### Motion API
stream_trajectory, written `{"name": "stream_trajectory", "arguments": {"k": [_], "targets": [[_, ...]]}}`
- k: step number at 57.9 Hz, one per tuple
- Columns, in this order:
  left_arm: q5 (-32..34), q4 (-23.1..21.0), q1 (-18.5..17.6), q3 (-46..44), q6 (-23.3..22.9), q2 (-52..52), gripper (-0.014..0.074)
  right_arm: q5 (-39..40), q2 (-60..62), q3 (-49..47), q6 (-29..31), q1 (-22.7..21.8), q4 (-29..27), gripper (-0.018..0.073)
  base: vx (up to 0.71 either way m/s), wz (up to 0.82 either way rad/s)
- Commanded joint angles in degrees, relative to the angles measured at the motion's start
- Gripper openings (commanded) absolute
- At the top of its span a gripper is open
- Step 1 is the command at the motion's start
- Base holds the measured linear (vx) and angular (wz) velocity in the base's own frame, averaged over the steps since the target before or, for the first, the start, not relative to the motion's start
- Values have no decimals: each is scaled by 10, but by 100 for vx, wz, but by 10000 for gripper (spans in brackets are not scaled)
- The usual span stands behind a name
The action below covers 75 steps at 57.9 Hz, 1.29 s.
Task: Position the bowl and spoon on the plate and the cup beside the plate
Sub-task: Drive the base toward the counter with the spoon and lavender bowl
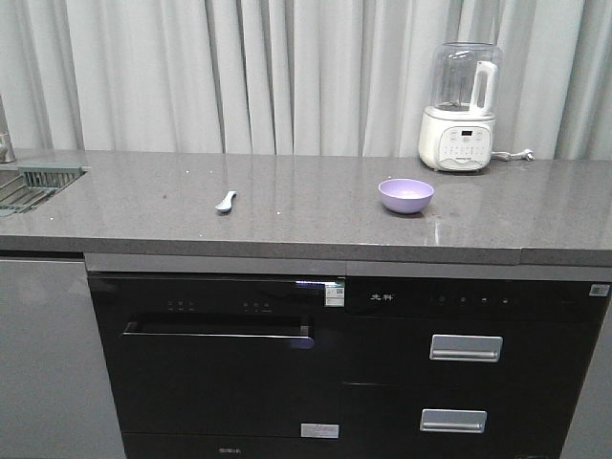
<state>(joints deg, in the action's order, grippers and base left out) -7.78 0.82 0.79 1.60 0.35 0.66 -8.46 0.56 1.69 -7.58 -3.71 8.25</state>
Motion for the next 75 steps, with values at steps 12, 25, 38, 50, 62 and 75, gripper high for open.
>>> {"name": "stream_trajectory", "arguments": {"k": [12,25,38,50,62,75], "targets": [[46,-1,0,14,-4,2,-6,47,12,10,5,-4,7,-12,0,0],[46,-1,0,14,-4,2,-6,47,12,10,5,-4,7,-12,0,0],[46,-1,0,14,-4,2,-6,47,12,10,5,-4,7,-12,0,0],[46,-1,0,14,-4,2,-6,47,12,10,5,-4,7,-12,0,-1],[46,-1,0,14,-4,2,-6,47,12,10,5,-4,7,-12,2,-2],[46,-1,0,14,-4,2,-6,47,12,10,5,-4,7,-12,4,2]]}}
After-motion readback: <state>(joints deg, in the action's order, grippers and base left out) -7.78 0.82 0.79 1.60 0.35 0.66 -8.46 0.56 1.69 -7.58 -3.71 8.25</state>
